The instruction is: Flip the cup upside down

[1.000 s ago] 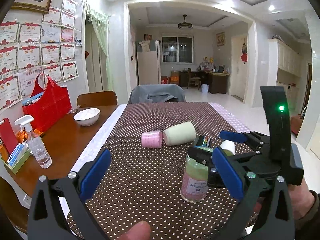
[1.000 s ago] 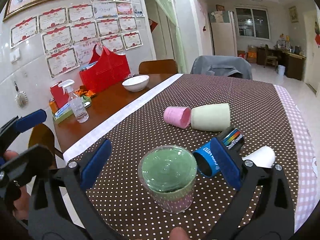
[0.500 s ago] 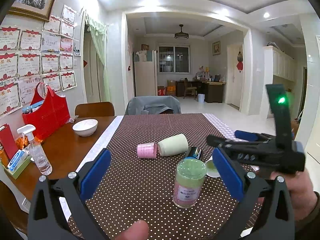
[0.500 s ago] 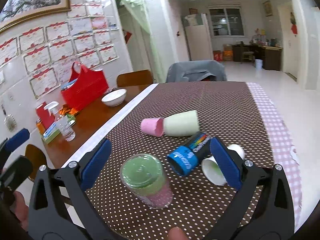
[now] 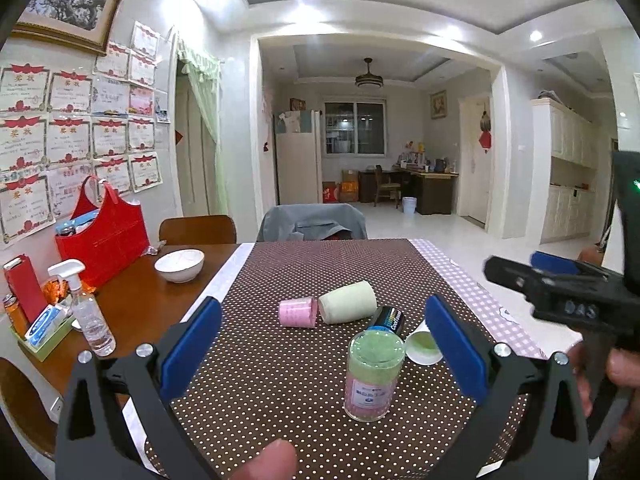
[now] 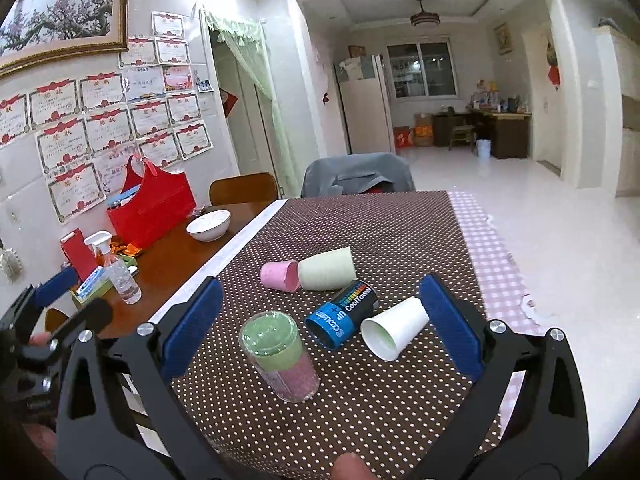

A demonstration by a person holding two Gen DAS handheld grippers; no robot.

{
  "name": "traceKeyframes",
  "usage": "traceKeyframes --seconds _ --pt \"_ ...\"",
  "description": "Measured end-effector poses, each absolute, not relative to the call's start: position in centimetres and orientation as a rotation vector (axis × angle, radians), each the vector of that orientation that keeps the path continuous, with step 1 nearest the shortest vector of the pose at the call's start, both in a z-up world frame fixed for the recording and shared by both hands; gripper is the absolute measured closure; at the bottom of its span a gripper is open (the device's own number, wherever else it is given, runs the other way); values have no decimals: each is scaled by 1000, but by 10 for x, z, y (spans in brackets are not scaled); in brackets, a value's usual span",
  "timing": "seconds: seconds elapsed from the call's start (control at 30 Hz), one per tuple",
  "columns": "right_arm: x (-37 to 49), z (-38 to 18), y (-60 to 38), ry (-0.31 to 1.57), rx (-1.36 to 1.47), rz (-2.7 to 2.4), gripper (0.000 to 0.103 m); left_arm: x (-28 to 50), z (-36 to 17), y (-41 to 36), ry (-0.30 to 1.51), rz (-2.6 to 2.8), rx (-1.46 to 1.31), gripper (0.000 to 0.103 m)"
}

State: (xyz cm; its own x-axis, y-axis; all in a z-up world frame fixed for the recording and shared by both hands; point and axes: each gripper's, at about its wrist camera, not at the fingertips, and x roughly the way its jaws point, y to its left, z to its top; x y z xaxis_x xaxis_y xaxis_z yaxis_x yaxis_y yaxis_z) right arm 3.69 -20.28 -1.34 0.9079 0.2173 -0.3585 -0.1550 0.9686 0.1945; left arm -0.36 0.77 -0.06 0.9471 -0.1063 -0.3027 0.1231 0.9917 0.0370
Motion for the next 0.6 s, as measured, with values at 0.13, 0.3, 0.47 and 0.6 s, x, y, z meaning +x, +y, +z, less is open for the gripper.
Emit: traceKeyframes --seconds 0.13,0.3,0.47,0.6 --pt "23 -14 -201 390 161 162 6 -8 5 9 317 -88 50 4" --pt "13 -16 -204 418 166 113 6 -17 13 5 321 -75 66 4" --pt "5 -17 -205 435 164 99 6 -25 20 -3 317 -67 88 4" --pt "2 -16 -204 433 160 98 6 -29 24 -3 316 -75 76 4"
